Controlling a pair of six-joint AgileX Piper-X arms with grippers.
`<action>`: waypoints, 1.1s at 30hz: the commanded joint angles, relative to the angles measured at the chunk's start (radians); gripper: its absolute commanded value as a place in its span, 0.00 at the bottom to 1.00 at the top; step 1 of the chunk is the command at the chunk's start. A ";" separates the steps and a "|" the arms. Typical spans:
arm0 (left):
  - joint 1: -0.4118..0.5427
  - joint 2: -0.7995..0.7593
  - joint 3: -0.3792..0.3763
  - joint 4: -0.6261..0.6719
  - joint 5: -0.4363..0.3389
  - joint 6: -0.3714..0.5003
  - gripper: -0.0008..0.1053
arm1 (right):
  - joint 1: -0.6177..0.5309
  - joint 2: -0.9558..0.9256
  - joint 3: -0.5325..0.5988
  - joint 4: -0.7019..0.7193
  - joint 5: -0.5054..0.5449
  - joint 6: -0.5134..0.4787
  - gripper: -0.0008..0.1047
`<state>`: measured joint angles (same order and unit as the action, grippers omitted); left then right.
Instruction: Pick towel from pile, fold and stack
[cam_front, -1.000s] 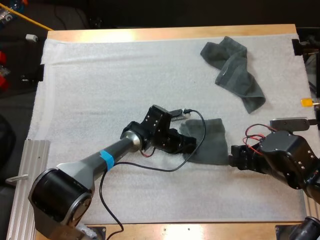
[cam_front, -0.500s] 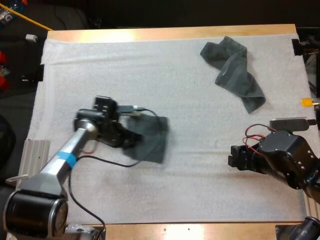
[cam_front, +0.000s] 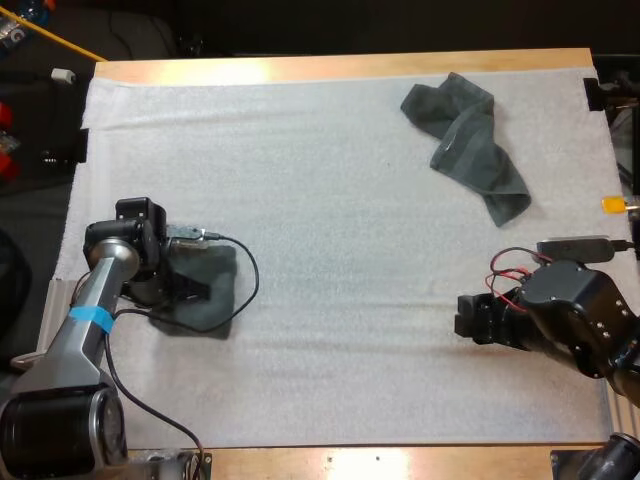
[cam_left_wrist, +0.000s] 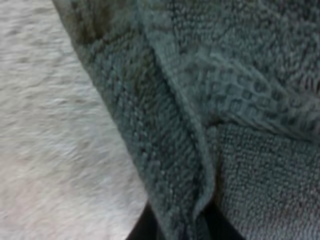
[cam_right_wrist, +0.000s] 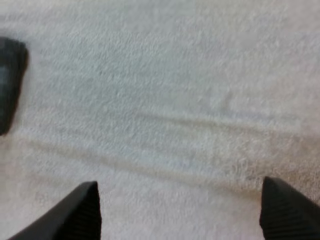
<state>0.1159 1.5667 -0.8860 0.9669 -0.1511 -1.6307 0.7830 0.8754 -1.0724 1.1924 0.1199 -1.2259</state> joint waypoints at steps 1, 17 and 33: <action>0.008 -0.017 -0.005 0.005 -0.055 0.002 0.01 | -0.004 -0.003 -0.003 0.002 -0.013 -0.012 0.62; 0.057 -0.138 -0.005 -0.021 -0.152 0.000 0.69 | -0.004 -0.003 -0.003 0.002 -0.034 -0.020 0.62; 0.057 -0.208 -0.005 -0.128 0.248 -0.068 0.56 | -0.004 -0.003 -0.003 -0.001 -0.051 -0.028 0.62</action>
<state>0.1733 1.3590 -0.8860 0.8500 0.0764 -1.6857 0.7830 0.8754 -1.0724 1.1924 0.0726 -1.2408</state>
